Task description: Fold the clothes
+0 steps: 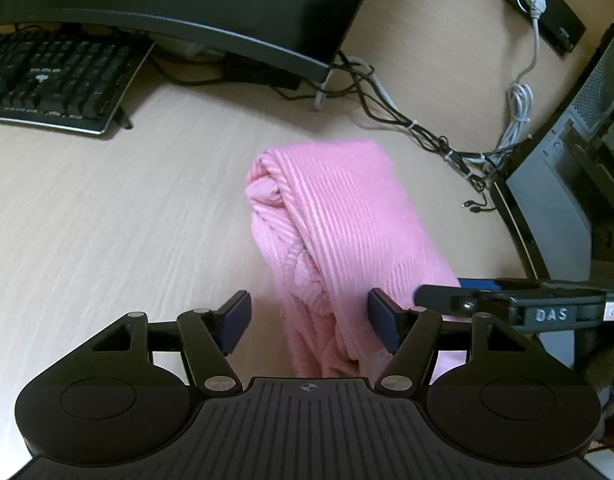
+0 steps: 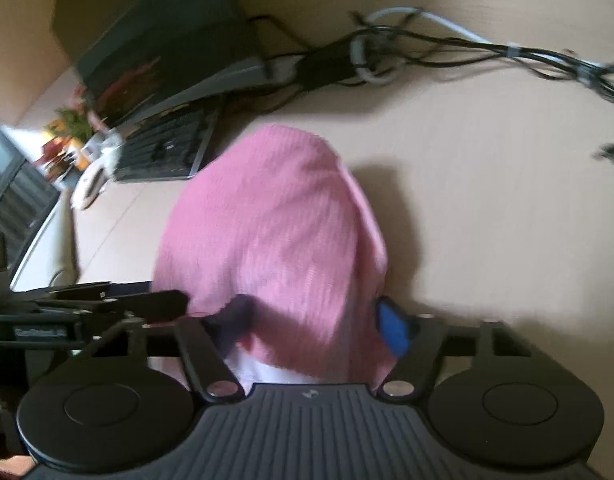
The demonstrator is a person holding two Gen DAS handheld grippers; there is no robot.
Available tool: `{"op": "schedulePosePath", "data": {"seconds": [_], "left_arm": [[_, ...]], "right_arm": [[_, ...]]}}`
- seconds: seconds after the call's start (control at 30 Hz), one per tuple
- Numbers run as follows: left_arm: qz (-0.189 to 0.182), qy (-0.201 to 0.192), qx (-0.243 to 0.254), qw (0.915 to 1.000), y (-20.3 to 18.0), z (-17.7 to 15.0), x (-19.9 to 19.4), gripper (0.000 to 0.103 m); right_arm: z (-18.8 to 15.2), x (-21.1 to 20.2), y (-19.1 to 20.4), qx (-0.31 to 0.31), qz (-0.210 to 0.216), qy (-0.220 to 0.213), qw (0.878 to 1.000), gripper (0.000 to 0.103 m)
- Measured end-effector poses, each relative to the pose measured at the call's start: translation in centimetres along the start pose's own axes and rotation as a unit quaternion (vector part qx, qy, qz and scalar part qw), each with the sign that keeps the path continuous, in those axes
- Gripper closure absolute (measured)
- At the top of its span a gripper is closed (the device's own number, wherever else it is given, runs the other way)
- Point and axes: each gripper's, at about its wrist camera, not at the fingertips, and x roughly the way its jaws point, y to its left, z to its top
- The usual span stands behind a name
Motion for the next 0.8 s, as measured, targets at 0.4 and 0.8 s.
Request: {"op": "schedulePosePath", "data": {"seconds": [0.4, 0.8], "left_arm": [[0.059, -0.033, -0.058, 0.9960, 8.5, 1.1, -3.4, 0.037], [0.055, -0.043, -0.026, 0.9972, 14.5, 3.9, -3.9, 0.038]], "right_arm": [[3.4, 8.4, 9.1, -0.081, 0.015, -0.006, 0.997, 0.045], [4.9, 11.7, 12.5, -0.087, -0.029, -0.037, 0.995, 0.030]]}}
